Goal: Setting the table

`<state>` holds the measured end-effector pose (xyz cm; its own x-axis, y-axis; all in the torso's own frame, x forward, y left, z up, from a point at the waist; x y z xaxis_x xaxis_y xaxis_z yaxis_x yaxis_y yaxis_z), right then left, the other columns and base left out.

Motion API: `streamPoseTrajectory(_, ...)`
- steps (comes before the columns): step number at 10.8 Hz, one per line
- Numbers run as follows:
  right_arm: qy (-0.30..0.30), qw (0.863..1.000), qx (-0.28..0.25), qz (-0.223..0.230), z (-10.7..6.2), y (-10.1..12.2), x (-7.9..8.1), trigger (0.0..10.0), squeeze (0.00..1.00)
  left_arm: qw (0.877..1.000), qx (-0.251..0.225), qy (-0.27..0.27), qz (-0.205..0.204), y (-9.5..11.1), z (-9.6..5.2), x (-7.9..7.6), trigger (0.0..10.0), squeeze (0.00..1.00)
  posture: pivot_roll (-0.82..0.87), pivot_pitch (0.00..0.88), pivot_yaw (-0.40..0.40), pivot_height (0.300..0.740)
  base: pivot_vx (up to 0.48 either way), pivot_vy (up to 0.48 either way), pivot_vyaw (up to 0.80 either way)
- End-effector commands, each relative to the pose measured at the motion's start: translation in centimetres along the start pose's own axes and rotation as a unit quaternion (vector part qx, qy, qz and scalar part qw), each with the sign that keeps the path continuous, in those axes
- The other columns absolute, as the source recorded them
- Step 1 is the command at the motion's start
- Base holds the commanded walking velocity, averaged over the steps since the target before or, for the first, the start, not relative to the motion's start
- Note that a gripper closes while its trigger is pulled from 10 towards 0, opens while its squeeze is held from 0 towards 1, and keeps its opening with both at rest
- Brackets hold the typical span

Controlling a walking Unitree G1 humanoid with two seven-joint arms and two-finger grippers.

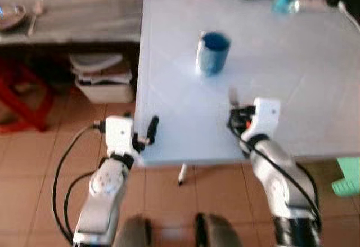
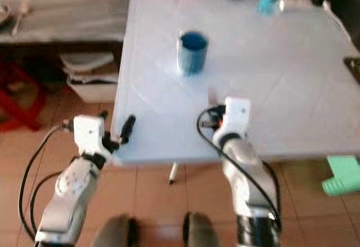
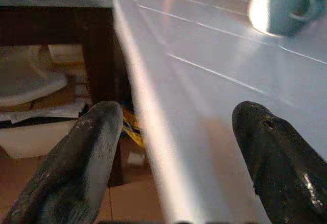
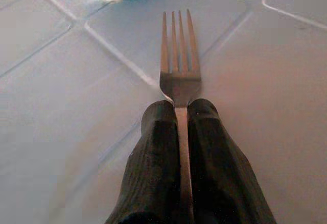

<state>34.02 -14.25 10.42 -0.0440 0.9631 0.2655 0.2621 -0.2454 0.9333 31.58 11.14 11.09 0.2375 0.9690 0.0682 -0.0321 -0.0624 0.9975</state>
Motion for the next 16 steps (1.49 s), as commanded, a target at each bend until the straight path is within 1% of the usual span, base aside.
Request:
streamPoseTrajectory(1,0.015,0.996,0.085,0.012,0.0,-4.6,0.9,0.0,0.00,1.000,0.016,0.011,0.009,-1.0,-0.3,0.8,10.0,0.00,-0.04,0.195,-0.005,0.740,0.000,0.480,0.00)
streamPoseTrajectory(2,0.027,0.997,0.066,0.012,0.3,-3.7,1.6,0.0,0.00,1.000,0.015,0.012,0.008,-1.0,-0.2,0.7,10.0,0.00,-0.05,0.190,-0.005,0.740,0.000,0.480,0.00)
streamPoseTrajectory(4,0.051,0.999,0.016,-0.004,0.6,-1.6,2.7,0.0,0.00,1.000,0.010,0.015,0.008,-0.9,-0.1,0.7,10.0,0.00,-0.05,0.187,-0.006,0.740,0.000,0.480,0.00)
streamPoseTrajectory(6,0.063,0.998,-0.024,-0.014,0.7,0.0,3.3,0.0,0.00,1.000,0.005,0.021,0.016,-0.7,0.1,1.1,10.0,0.00,-0.05,0.184,-0.007,0.740,0.000,0.476,0.00)
streamPoseTrajectory(7,0.073,0.996,-0.043,-0.026,0.6,0.7,3.6,0.5,0.00,0.999,-0.002,0.039,0.026,-0.2,0.4,1.7,10.0,0.00,-0.04,0.182,-0.010,0.740,0.000,0.476,0.00)
streamPoseTrajectory(9,0.074,0.995,-0.062,-0.031,0.6,1.2,3.7,0.1,0.00,0.998,-0.005,0.052,0.034,-0.1,0.6,2.2,10.0,0.00,-0.04,0.178,-0.010,0.740,0.000,0.476,0.00)
streamPoseTrajectory(10,0.081,0.991,-0.097,-0.053,0.5,2.7,4.0,0.7,0.00,0.997,-0.008,0.069,0.019,0.2,0.9,2.5,10.0,0.00,-0.04,0.175,-0.012,0.740,0.000,0.458,0.00)
streamPoseTrajectory(11,0.079,0.990,-0.102,-0.050,0.5,3.0,3.8,0.5,0.00,0.997,-0.018,0.069,0.021,0.8,1.3,2.5,10.0,0.00,-0.04,0.173,-0.011,0.740,0.000,0.435,0.00)
streamPoseTrajectory(12,0.080,0.990,-0.107,-0.050,0.6,3.2,3.6,2.2,0.00,0.997,-0.024,0.065,0.020,1.1,1.6,2.3,10.0,0.00,-0.04,0.166,-0.010,0.740,0.266,0.398,0.00)
streamPoseTrajectory(13,0.092,0.988,-0.114,-0.052,0.4,3.6,3.9,10.0,0.00,0.997,-0.015,0.070,0.018,0.8,1.7,2.4,10.0,0.00,-0.05,0.165,-0.008,0.740,0.285,0.386,0.00)
streamPoseTrajectory(14,0.090,0.987,-0.121,-0.061,0.4,3.8,3.9,10.0,0.00,0.997,-0.017,0.070,0.016,0.9,1.8,2.4,10.0,0.00,-0.05,0.162,-0.008,0.740,0.330,0.349,0.00)
streamPoseTrajectory(15,0.089,0.987,-0.123,-0.058,0.4,3.9,3.8,10.0,0.00,0.997,-0.016,0.070,0.017,0.9,1.9,2.5,10.0,0.00,-0.05,0.161,-0.008,0.740,0.341,0.337,0.00)
streamPoseTrajectory(16,0.085,0.986,-0.125,-0.064,0.3,3.8,3.6,10.0,0.00,0.997,-0.019,0.068,0.022,1.1,1.9,2.4,10.0,0.00,-0.05,0.158,-0.007,0.740,0.428,0.000,0.00)
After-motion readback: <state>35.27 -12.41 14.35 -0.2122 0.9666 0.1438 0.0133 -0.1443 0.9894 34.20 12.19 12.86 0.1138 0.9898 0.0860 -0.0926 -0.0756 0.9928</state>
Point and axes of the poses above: a point about 5 cm out from each wrist's last joint towards the gripper, its own z axis pointing out of the wrist towards the gripper, its own y axis along the axis of the wrist's last joint, x = y × z, the point moved 6 cm from there along z, pointing out of the wrist towards the gripper, and after that the axes turned 6 degrees about z, right-handed, at the moved point
